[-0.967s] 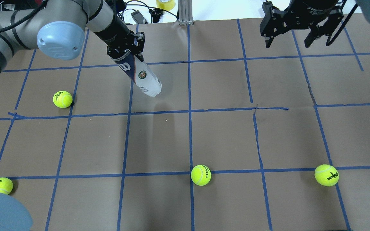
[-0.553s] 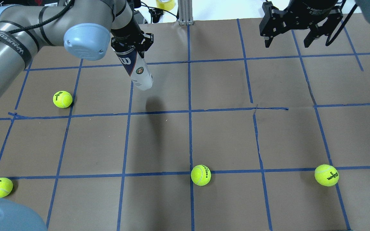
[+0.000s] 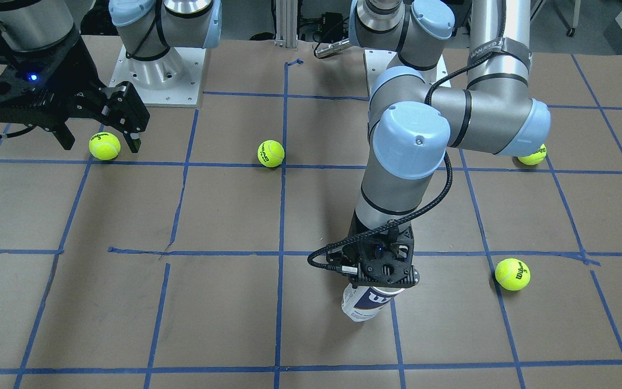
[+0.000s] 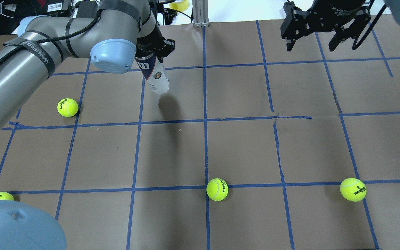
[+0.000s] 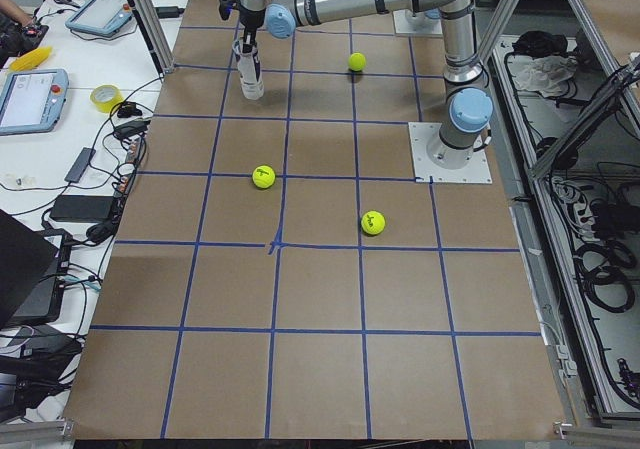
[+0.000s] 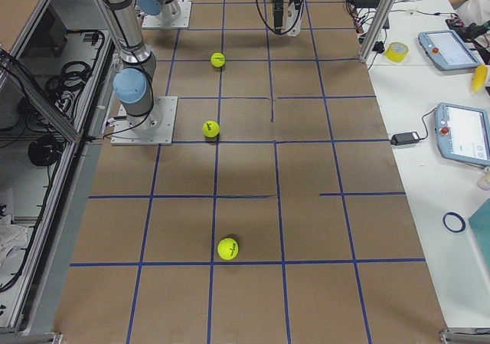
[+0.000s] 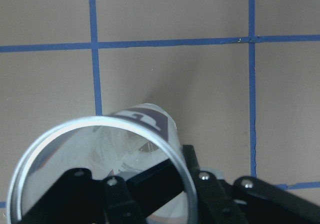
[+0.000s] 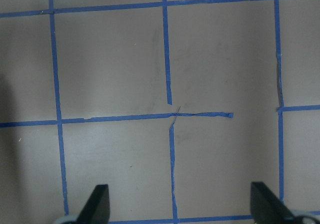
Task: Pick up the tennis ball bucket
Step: 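Swing the can upright with the left gripper and set it on its base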
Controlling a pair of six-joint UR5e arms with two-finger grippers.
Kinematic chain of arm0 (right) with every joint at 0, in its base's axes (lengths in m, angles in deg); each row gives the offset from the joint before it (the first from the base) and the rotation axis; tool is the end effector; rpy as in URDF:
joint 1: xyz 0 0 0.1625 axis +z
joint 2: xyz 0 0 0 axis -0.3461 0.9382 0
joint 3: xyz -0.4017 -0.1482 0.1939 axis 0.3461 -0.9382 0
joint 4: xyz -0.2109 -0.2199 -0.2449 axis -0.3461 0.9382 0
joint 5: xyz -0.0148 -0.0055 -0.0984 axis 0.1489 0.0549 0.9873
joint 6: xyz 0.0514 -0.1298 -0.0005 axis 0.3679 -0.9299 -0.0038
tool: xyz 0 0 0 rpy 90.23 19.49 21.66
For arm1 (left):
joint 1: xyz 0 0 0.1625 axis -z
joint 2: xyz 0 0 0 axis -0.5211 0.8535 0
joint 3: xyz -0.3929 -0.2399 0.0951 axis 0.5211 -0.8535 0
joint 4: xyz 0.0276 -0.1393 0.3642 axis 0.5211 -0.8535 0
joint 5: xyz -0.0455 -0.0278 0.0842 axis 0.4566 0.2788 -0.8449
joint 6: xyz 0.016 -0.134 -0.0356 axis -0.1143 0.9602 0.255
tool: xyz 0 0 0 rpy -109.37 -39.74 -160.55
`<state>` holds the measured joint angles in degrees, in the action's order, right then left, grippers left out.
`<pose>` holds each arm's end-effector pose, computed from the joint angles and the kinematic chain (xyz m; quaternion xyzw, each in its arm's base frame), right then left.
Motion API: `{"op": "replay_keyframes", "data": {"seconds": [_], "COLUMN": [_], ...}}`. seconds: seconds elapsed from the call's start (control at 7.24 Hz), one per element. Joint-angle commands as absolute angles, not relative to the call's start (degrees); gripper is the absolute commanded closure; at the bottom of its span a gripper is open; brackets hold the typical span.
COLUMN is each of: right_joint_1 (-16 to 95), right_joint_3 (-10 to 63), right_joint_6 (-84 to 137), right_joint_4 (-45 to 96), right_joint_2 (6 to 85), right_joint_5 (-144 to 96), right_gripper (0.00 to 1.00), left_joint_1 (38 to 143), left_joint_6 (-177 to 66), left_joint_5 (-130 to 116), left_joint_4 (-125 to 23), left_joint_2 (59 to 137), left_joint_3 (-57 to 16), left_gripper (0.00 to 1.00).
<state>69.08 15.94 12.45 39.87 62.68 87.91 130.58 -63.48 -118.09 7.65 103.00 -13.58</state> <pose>0.1292 -0.5050 0.5346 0.0237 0.9984 -0.0500 0.0071 -0.2398 -0.6432 0.3579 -0.0192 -0.9930 0.1151 0.0197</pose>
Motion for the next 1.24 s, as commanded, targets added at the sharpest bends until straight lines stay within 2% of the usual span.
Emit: {"op": "replay_keyframes", "data": {"seconds": [0.0,0.14,0.41,0.55,0.69,0.83,1.11], "right_joint_1": [69.0,69.0,69.0,69.0,69.0,69.0,69.0], "right_joint_3": [15.9,15.9,15.9,15.9,16.0,15.9,16.0], "right_joint_6": [12.2,12.4,12.3,12.3,12.3,12.3,12.3], "right_joint_4": [39.9,39.9,39.9,39.9,39.9,39.9,39.9], "right_joint_2": [62.6,62.6,62.6,62.6,62.6,62.6,62.6], "right_joint_5": [87.9,87.9,87.9,87.9,87.9,87.9,87.9], "right_gripper": [0.00,0.00,0.00,0.00,0.00,0.00,0.00], "left_joint_1": [130.7,130.7,130.9,130.9,130.9,131.1,131.2], "left_joint_6": [-63.3,-63.5,-63.3,-63.2,-63.1,-62.9,-62.5], "left_joint_5": [-117.9,-117.6,-117.5,-117.4,-117.3,-117.4,-117.7], "left_joint_4": [8.8,8.8,8.1,8.0,7.9,5.9,-6.9], "left_joint_2": [104.5,104.7,104.7,104.6,104.2,102.4,99.0], "left_joint_3": [-14.1,-14.1,-14.2,-14.2,-13.9,-13.1,-6.3], "left_gripper": [1.00,1.00,0.58,0.30,0.11,0.00,0.00]}}
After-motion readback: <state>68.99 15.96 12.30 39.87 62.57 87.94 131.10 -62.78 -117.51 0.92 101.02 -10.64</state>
